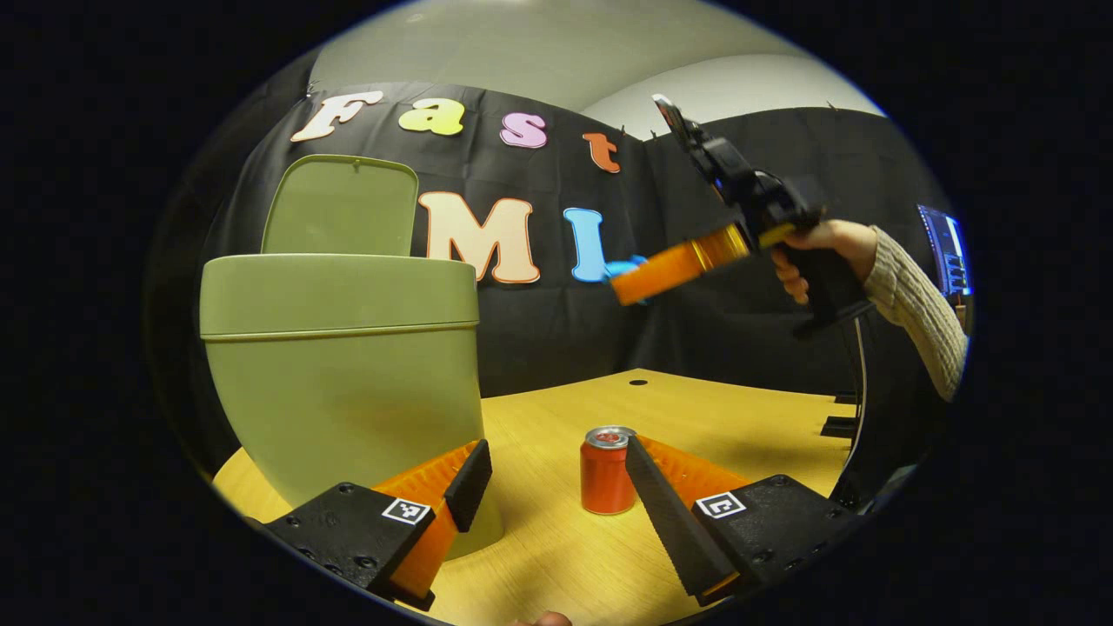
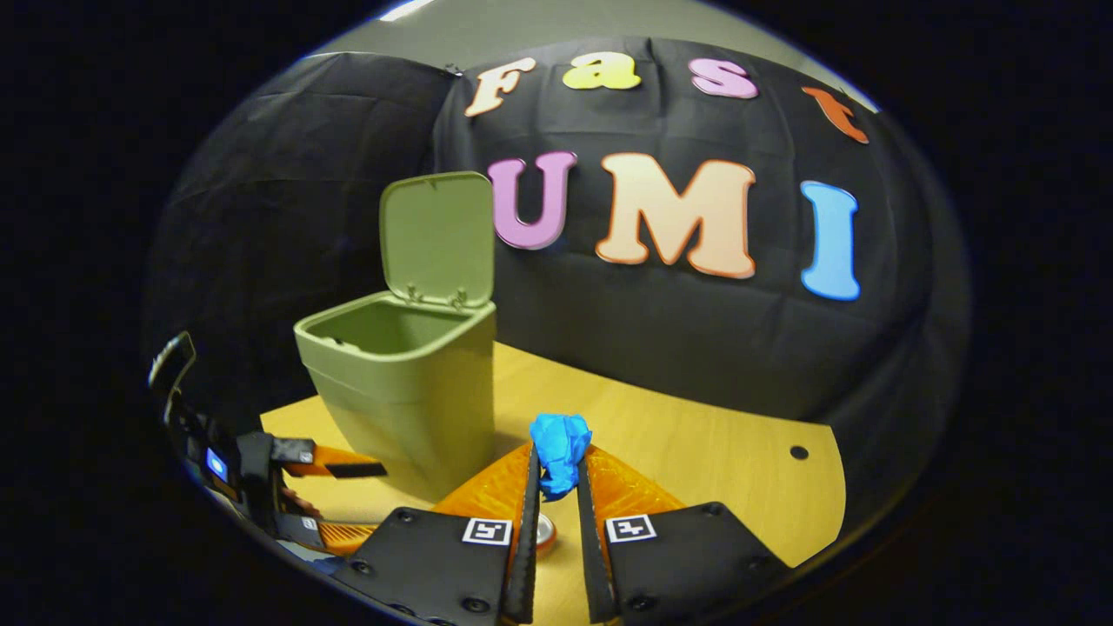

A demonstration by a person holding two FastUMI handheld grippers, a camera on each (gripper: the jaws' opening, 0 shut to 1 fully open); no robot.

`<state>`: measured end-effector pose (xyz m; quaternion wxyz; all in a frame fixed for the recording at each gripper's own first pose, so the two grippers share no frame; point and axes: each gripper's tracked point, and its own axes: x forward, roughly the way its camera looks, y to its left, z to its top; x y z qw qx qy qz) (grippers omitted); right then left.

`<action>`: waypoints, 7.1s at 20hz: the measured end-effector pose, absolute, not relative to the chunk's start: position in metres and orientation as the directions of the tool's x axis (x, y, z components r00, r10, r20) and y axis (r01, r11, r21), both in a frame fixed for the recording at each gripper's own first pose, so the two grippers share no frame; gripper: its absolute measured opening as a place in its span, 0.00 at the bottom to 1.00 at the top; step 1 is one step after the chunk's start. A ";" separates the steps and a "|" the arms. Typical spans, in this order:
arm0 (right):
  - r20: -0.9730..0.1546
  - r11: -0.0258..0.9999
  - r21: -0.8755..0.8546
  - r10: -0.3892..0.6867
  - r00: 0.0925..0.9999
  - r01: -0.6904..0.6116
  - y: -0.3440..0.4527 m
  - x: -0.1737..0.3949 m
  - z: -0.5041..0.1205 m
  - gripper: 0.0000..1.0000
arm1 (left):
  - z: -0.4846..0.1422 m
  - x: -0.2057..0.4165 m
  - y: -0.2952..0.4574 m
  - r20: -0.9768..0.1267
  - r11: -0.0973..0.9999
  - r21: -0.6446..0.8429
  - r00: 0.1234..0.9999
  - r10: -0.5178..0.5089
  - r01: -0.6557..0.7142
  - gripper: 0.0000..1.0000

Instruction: Press the lid of the desktop garbage bin to open it, pick up the crumpled paper on the desktop and throw it into the bin, then pick up the pop can on the desktop and drop it into the bin, and finally close the garbage bin lid.

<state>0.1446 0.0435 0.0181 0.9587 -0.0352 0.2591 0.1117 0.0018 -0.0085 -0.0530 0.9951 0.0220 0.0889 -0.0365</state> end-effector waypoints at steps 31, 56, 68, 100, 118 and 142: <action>-0.335 0.939 0.026 0.330 0.882 -0.342 0.135 0.202 0.060 1.00 | -0.065 0.003 -0.025 -0.217 0.993 -0.028 0.969 -0.117 0.113 0.94; -0.242 0.999 0.023 -0.028 0.970 0.035 -0.083 0.020 -0.043 0.98 | -0.160 0.089 -0.055 -0.483 0.992 -0.088 0.867 -0.120 0.088 0.95; -0.230 0.998 0.051 -0.018 0.973 0.030 -0.081 0.011 -0.046 0.98 | -0.192 0.091 -0.050 -0.578 0.995 -0.102 0.814 -0.067 0.010 0.80; -0.279 0.996 0.072 -0.037 0.960 0.059 -0.088 0.006 -0.055 0.98 | 0.103 0.086 0.146 -0.379 0.959 0.107 0.881 0.285 -0.264 0.79; -0.193 0.986 0.108 -0.102 0.976 0.125 -0.117 -0.001 -0.023 0.98 | 0.235 0.120 0.183 -0.141 0.888 0.161 0.880 0.454 -0.432 0.82; -0.230 0.988 0.107 -0.081 0.970 0.108 -0.103 0.006 -0.038 0.98 | 0.221 0.154 0.215 -0.122 0.828 0.143 0.821 0.558 -0.542 0.83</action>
